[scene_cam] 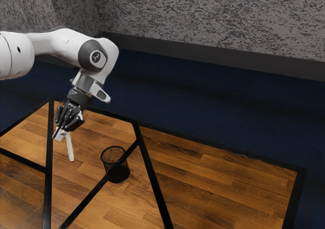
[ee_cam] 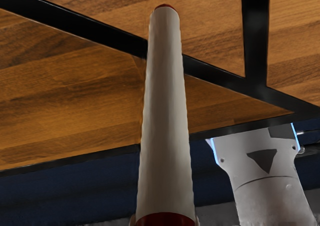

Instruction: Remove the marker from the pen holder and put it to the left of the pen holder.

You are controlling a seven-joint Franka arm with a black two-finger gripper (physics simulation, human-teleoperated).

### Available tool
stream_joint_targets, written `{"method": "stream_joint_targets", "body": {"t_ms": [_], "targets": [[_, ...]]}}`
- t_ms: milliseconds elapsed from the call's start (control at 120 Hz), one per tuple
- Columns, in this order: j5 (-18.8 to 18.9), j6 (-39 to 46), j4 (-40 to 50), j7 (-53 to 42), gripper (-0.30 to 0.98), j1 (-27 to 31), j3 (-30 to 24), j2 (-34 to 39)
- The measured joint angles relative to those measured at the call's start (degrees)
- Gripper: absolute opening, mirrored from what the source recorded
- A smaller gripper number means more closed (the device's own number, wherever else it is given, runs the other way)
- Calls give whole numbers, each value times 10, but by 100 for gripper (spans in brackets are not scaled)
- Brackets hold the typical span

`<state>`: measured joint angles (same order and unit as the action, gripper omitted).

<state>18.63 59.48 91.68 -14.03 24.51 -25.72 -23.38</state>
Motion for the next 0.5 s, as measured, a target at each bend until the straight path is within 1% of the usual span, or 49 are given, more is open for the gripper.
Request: {"method": "stream_joint_targets", "body": {"t_ms": [175,317,500], "targets": [[-1,-42,41,5,-7,45,5,-45],[-1,-64,45,8,-6,54,28,-91],[3,-70,35,13,33,55,36,-129]]}}
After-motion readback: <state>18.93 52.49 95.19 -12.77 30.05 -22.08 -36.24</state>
